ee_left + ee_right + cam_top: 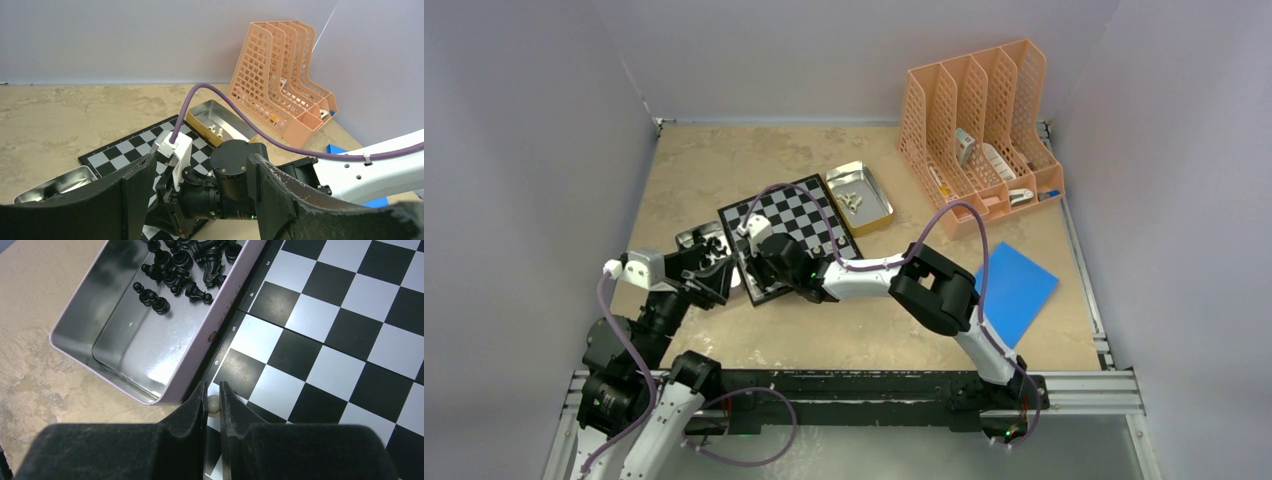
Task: Set up the chess pieces on the board
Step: Place the chess piece on the chessboard, then pick up the chess piece from the storage box.
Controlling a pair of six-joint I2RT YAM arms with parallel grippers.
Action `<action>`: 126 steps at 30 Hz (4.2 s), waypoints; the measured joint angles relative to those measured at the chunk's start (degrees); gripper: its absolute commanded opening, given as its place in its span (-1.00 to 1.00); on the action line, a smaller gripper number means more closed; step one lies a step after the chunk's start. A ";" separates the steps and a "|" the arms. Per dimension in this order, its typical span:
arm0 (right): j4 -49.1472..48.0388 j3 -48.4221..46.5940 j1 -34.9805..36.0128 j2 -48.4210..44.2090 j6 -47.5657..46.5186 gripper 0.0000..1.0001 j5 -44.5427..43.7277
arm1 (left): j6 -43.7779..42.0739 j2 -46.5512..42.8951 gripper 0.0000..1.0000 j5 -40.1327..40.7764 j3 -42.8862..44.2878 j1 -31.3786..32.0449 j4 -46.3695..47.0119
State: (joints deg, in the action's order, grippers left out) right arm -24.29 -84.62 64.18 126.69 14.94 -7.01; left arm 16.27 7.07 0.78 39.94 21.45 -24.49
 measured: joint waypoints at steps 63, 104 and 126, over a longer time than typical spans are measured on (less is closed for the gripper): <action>4.24 -3.56 1.16 2.93 -1.09 -0.72 -4.07 | 0.02 -0.85 0.32 3.10 0.00 0.00 -0.39; 6.14 -3.93 1.18 1.07 -0.90 -0.23 -3.98 | 0.57 -0.83 0.32 3.15 0.00 0.00 -0.50; 10.21 0.76 -14.16 -16.06 -0.44 -0.37 -9.29 | 1.22 10.78 0.50 -1.95 0.02 0.00 -3.52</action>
State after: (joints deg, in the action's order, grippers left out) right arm -14.09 -83.85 50.02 110.63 14.50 -16.29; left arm 17.50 17.85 -1.17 39.97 21.45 -28.01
